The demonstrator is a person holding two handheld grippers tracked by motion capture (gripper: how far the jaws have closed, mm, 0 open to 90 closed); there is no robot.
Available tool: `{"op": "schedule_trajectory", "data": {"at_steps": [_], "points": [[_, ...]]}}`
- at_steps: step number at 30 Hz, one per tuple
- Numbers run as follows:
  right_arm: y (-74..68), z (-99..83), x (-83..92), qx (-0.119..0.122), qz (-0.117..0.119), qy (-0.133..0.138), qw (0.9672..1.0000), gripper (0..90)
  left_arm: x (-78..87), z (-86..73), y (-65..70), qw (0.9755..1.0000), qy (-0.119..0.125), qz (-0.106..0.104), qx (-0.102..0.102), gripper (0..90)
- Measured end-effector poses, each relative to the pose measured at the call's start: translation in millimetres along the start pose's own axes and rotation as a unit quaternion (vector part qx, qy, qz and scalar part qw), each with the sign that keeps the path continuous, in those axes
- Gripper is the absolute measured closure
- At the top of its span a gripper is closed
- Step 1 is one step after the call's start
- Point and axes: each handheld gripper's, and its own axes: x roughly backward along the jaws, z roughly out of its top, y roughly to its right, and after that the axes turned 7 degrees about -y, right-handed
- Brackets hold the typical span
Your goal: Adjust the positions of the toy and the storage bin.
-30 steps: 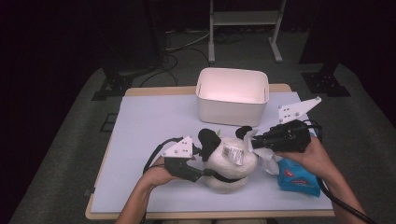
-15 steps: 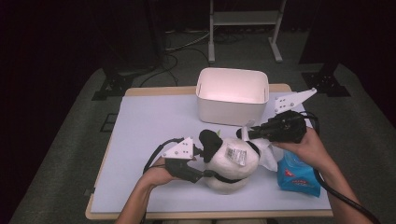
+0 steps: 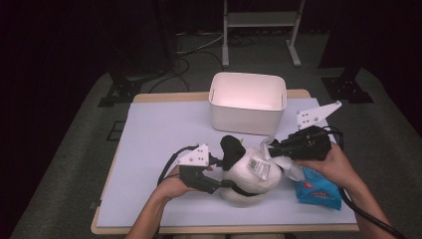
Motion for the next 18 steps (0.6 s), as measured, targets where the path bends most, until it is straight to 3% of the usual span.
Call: {"op": "schedule_trajectory", "data": {"at_steps": [9, 18], "points": [[-8.6, 19.9, -7.1, 0.021, 0.011, 0.0, 0.9997, 84.8, 11.5, 2.0, -0.1, 0.9999, -0.003, 0.013, -0.004, 45.5], [-3.6, 2.6, -0.2, 0.003, 0.013, -0.013, 0.9998, 84.5, 15.5, -3.8, -4.8, 0.9999, -0.002, 0.013, 0.01, 45.5]]}}
